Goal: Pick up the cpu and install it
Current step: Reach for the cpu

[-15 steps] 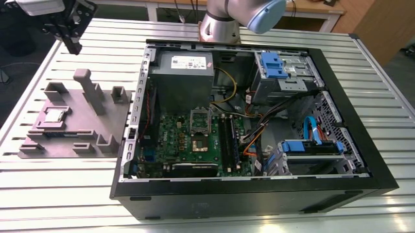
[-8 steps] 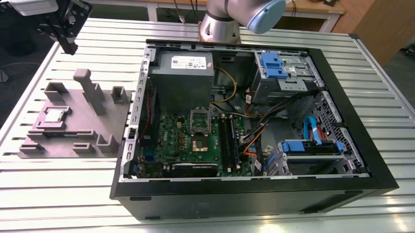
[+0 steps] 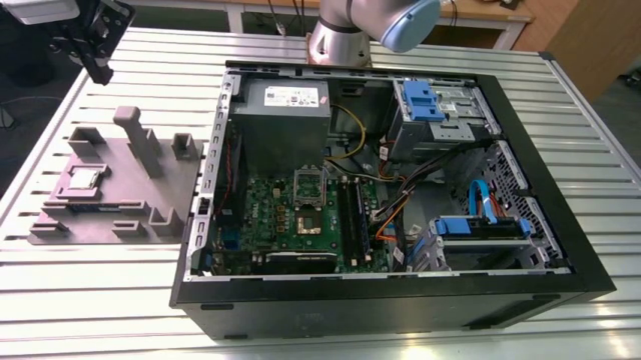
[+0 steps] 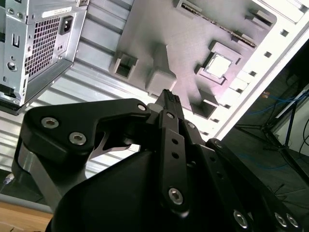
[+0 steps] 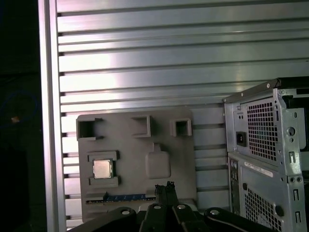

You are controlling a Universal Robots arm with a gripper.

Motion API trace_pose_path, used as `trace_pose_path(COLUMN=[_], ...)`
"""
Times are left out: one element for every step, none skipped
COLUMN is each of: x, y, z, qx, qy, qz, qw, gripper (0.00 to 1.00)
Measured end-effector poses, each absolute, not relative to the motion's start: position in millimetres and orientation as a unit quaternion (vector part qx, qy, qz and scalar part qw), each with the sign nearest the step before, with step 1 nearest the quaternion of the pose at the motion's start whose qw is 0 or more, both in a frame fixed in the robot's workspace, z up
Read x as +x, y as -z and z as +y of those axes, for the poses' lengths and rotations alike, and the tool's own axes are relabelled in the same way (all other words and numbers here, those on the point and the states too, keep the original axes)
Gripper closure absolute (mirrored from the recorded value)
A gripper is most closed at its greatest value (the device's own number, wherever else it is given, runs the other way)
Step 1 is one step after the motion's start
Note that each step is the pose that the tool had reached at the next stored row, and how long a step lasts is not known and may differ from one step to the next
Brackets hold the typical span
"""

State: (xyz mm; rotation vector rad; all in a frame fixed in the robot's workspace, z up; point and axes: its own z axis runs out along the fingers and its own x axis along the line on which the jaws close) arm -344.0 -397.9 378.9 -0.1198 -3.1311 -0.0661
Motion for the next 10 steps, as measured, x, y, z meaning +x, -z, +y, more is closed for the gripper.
trace_pose_path(x=[-344.9,-345.8,-346.6,-347.5,-348.5,-349.3,-350.8,-351.6,-352.5,-353.4], y=[-378.9,-378.9,-378.8,-378.7,-378.7,-378.6,-378.5,-378.4,-378.4,-378.3], z=[-397.9,-397.9,-397.9,-397.9,-397.9,-397.9,-397.9,-397.9,-397.9,-397.9], qx=[-0.038,-0.038,-0.038,-0.038,-0.038,-0.038,-0.038,-0.038,-0.038,-0.038], qy=[0.021,0.021,0.021,0.021,0.021,0.021,0.021,0.021,0.021,0.021], qz=[-0.999,-0.999,-0.999,-0.999,-0.999,-0.999,-0.999,-0.999,-0.999,-0.999], qw=[0.004,0.004,0.004,0.004,0.004,0.004,0.004,0.004,0.004,0.004], gripper=[0.9,0.9,0.9,0.9,0.9,0.9,0.9,0.9,0.9,0.9])
